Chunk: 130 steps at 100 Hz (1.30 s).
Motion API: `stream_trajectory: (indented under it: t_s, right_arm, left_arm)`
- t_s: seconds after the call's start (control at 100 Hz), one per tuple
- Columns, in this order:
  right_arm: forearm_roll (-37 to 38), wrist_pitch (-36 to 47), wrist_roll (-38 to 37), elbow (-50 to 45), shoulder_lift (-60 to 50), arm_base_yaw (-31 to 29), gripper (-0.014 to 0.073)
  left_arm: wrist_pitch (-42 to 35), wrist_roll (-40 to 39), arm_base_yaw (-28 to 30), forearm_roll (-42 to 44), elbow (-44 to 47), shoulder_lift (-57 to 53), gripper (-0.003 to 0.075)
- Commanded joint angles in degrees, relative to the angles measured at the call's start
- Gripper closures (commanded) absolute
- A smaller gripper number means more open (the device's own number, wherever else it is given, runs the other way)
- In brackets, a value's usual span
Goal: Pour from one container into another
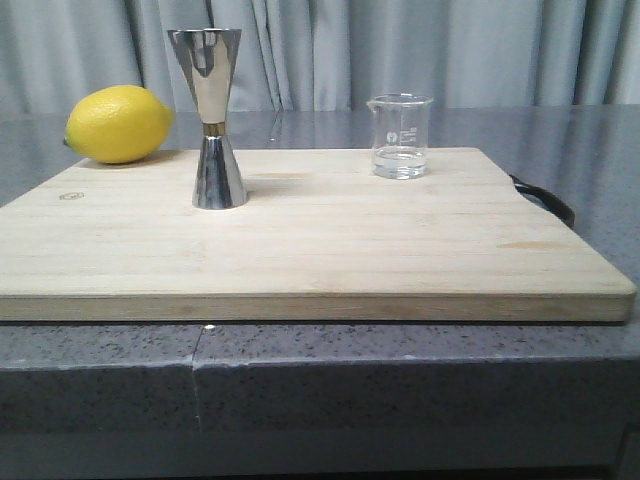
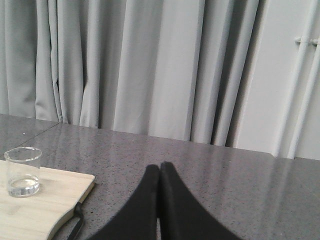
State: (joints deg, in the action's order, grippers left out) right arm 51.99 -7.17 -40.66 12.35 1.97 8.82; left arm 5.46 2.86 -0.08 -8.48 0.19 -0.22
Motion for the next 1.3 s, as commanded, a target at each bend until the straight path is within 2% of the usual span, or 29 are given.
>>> stream_trajectory:
  t_s: [0.0, 0.09, 1.04, 1.08, 1.12, 1.22, 1.26, 1.29]
  right_arm:
    - [0.5, 2.3, -0.1, 1.5, 0.6, -0.3, 0.0664]
    - [0.5, 2.3, -0.1, 1.5, 0.6, -0.3, 0.0664]
    - [0.2, 1.8, -0.1, 0.7, 0.6, -0.3, 0.0664]
    - [-1.8, 1.8, -0.1, 0.4, 0.6, -0.3, 0.0664]
    - [-6.8, 1.2, 0.2, 0.3, 0.6, -0.3, 0.0665]
    - [-19.7, -2.1, 17.5, 0.3, -0.4, -0.3, 0.0665]
    - [-24.8, -2.9, 20.6, -0.2, -1.0, -0.3, 0.0665]
    - [-25.8, -2.9, 20.6, -0.9, -1.5, -0.3, 0.0665]
  left_arm:
    - [-5.8, -0.8, -2.4, 2.1, 0.7, -1.4, 0.0739]
    - [-9.3, -0.8, -4.0, 3.8, 2.1, -1.4, 0.0739]
    - [-8.7, -0.8, -4.0, 4.5, 2.1, -1.4, 0.0739]
    - [-8.7, -0.8, -4.0, 4.5, 2.1, -1.4, 0.0739]
    - [-8.7, -0.8, -4.0, 4.5, 2.1, -1.4, 0.0739]
    - [-8.7, -0.8, -4.0, 4.5, 2.1, -1.4, 0.0739]
    - [-8.7, -0.8, -4.0, 4.5, 2.1, -1.4, 0.0739]
    - [-8.7, -0.8, -4.0, 4.5, 2.1, -1.4, 0.0739]
